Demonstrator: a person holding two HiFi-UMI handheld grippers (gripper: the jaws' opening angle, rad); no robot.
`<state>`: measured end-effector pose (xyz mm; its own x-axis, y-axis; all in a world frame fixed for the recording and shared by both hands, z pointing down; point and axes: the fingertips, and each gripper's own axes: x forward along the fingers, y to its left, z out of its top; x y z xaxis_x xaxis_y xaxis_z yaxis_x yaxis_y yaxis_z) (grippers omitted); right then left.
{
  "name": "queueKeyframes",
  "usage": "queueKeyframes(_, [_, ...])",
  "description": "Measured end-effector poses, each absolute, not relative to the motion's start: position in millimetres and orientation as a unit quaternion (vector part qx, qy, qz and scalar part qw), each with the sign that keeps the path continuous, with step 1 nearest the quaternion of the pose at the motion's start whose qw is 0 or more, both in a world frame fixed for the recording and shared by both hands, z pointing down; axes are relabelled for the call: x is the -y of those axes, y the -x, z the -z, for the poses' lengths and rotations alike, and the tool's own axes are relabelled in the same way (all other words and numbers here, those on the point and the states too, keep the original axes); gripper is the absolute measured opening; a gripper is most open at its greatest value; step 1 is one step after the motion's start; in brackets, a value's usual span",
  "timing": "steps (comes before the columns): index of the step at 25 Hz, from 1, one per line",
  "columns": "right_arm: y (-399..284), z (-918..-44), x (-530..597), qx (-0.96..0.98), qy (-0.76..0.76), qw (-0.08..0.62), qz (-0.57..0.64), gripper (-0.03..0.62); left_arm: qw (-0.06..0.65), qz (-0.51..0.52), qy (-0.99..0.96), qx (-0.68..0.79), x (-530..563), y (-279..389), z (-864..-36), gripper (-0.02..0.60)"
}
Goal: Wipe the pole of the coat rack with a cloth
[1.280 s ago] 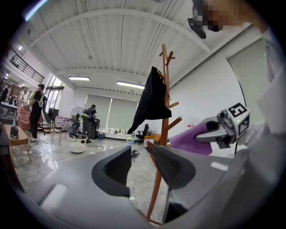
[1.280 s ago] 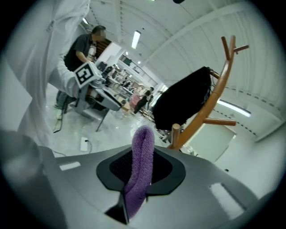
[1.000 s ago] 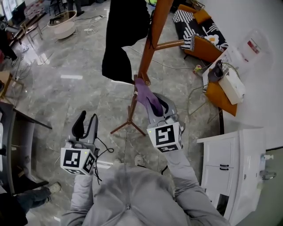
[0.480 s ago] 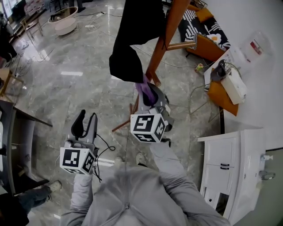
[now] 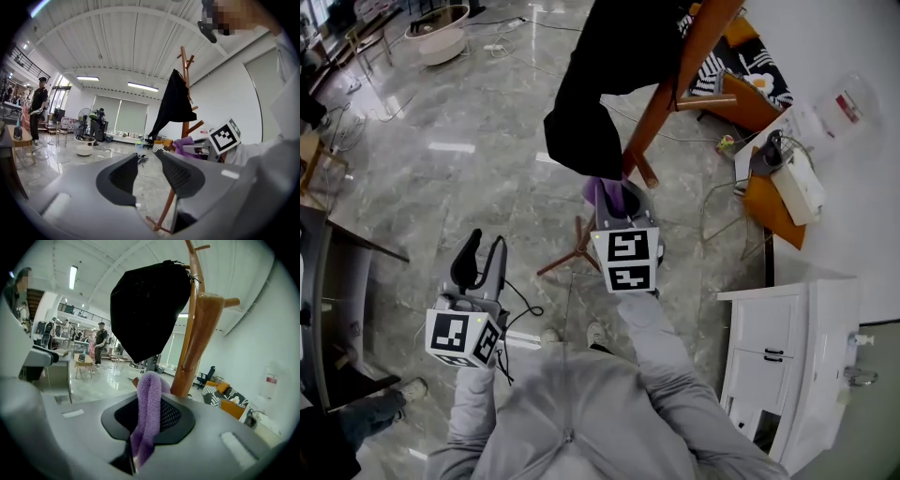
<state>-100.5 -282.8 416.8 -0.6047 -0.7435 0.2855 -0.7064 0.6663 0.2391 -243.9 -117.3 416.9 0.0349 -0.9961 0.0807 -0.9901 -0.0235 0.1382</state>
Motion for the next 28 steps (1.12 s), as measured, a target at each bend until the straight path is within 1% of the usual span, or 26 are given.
queueKeyframes(6, [123.9, -405.1, 271.8, 0.914, -0.367, 0.165, 0.054, 0.054, 0.077, 0.022, -0.716, 0.694, 118.7, 244.3, -416.5, 0.169])
queueKeyframes(21, [192.3, -395.3, 222.1, 0.947, -0.269, 0.152, 0.087, 0.055, 0.066, 0.021, -0.687, 0.724, 90.8, 263.3, -408.5, 0.169])
queueKeyframes(28, [208.5, -411.5, 182.8, 0.957, -0.224, 0.163, 0.089, 0.054, 0.065, 0.022, -0.677, 0.732, 74.8, 266.3, -407.6, 0.169])
